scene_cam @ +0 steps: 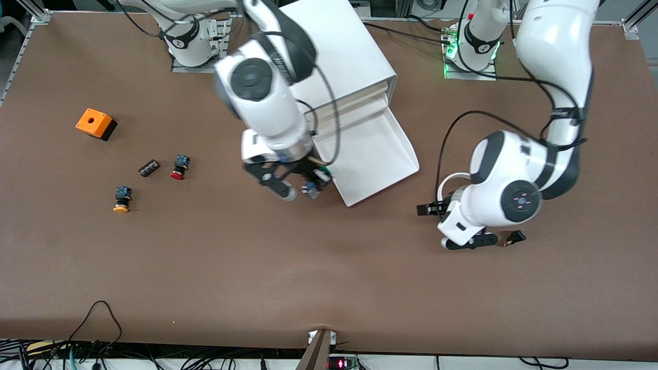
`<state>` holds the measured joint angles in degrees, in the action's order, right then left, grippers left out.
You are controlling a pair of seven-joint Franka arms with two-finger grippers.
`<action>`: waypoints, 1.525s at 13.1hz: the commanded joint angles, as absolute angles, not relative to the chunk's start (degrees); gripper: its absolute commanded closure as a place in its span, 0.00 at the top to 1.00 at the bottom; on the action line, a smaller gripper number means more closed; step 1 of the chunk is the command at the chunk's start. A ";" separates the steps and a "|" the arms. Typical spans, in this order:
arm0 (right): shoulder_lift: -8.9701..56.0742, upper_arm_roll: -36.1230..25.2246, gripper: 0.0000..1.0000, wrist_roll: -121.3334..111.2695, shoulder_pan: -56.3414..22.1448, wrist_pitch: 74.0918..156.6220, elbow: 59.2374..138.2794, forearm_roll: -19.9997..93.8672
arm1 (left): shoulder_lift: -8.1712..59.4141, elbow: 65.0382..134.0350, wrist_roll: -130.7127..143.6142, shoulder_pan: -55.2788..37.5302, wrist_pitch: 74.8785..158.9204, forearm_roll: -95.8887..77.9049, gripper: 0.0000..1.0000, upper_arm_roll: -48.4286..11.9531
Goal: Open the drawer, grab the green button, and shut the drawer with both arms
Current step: 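Lift the switch out with the right gripper while the left gripper nears the drawer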
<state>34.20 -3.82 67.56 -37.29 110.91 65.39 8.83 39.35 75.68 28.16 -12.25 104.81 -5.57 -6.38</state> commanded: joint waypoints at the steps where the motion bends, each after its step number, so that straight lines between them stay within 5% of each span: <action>1: 23.84 -1.41 0.20 55.77 -30.96 109.17 78.37 9.76 | 39.20 80.22 38.12 -17.03 109.92 -3.61 0.99 -5.81; 8: 14.50 -1.49 0.20 27.54 -17.07 108.80 96.57 8.62 | 38.15 89.72 56.84 -21.62 120.65 4.39 0.99 -6.42; 11: 16.51 -2.37 0.21 12.72 -10.83 118.53 103.43 8.44 | 38.06 92.90 60.55 -22.24 123.48 3.70 0.99 -8.08; 17: 26.17 -4.66 0.25 -6.30 -3.18 130.67 104.33 8.79 | 37.62 92.90 63.37 -20.48 122.52 2.29 0.99 -14.40; 18: 27.32 -4.66 0.31 -7.81 -2.56 132.52 104.41 9.14 | 37.62 92.90 62.59 -20.48 121.82 2.20 0.99 -14.50; 20: 26.90 -4.66 0.87 -6.51 -2.64 132.37 104.33 9.49 | 37.62 92.99 62.49 -20.57 120.77 2.02 0.99 -15.81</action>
<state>27.69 -5.22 -5.79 -2.91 132.27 104.52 8.70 39.57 90.90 62.25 -21.43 122.00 2.51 -13.96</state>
